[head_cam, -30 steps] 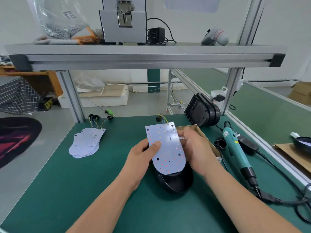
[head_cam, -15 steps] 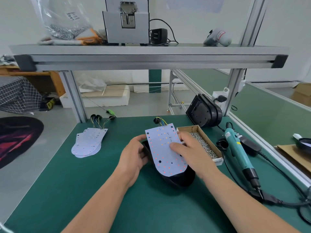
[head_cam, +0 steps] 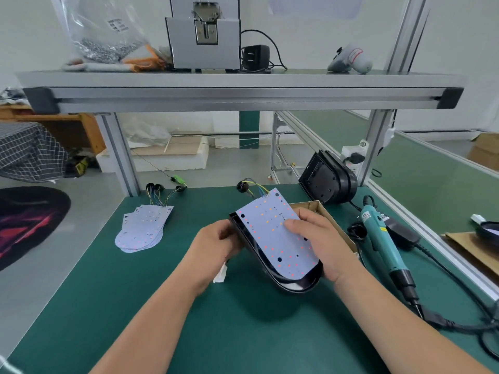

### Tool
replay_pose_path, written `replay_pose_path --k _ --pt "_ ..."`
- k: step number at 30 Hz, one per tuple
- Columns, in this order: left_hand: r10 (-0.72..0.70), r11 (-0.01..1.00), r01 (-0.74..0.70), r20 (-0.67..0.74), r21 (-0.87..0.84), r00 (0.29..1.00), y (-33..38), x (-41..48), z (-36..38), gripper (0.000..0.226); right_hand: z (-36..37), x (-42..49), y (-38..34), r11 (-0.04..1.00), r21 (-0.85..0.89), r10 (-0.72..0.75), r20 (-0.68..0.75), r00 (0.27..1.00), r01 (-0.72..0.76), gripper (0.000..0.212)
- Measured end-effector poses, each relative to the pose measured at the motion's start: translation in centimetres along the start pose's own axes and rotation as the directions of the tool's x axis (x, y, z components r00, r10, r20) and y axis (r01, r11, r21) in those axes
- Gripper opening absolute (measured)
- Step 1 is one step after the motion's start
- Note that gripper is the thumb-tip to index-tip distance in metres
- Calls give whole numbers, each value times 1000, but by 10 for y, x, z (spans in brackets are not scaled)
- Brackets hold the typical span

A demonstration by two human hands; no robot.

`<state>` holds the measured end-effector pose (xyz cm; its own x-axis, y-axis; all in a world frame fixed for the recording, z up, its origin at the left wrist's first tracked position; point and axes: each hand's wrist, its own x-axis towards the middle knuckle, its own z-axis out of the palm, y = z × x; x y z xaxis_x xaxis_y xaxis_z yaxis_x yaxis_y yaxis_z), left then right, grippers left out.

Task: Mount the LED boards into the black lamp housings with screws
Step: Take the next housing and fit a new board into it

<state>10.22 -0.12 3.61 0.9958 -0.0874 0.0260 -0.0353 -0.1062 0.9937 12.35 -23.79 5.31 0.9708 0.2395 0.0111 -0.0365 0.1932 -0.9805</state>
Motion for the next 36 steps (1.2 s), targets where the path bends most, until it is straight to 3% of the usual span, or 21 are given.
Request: replay_pose_path --k 2,5,12,17,22,25,30,32,36 --pt "-21 969 31 -47 246 999 1 -2 -5 23 -1 0 -3 999 3 -36 -26 999 36 40" --pt "-25 894 86 -142 440 989 4 -5 -9 20 7 -2 0 998 -8 -57 -25 998 57 42" --pt "-32 863 117 -179 491 983 12 -9 -5 20 10 -2 4 995 43 -82 -88 993 86 22" --pt "-10 864 143 -268 483 963 9 -9 -6 31 10 -1 4 991 106 -78 -81 994 86 20" --pt "-72 903 192 -305 385 950 2 -5 -8 33 13 -1 7 988 119 -84 -102 991 96 19" --pt "-114 893 257 -367 370 923 -5 -2 -17 34 11 1 6 973 169 -118 -218 969 156 20" --pt "-275 946 320 -411 44 869 -8 3 -34 50 0 3 -1 959 212 -123 -285 951 187 15" --pt "-311 949 306 -379 -75 872 -8 4 -32 49 2 4 1 962 218 -100 -286 953 167 17" --pt "-365 888 286 -173 -360 915 -7 2 -31 47 2 7 3 952 254 -100 -279 955 174 9"
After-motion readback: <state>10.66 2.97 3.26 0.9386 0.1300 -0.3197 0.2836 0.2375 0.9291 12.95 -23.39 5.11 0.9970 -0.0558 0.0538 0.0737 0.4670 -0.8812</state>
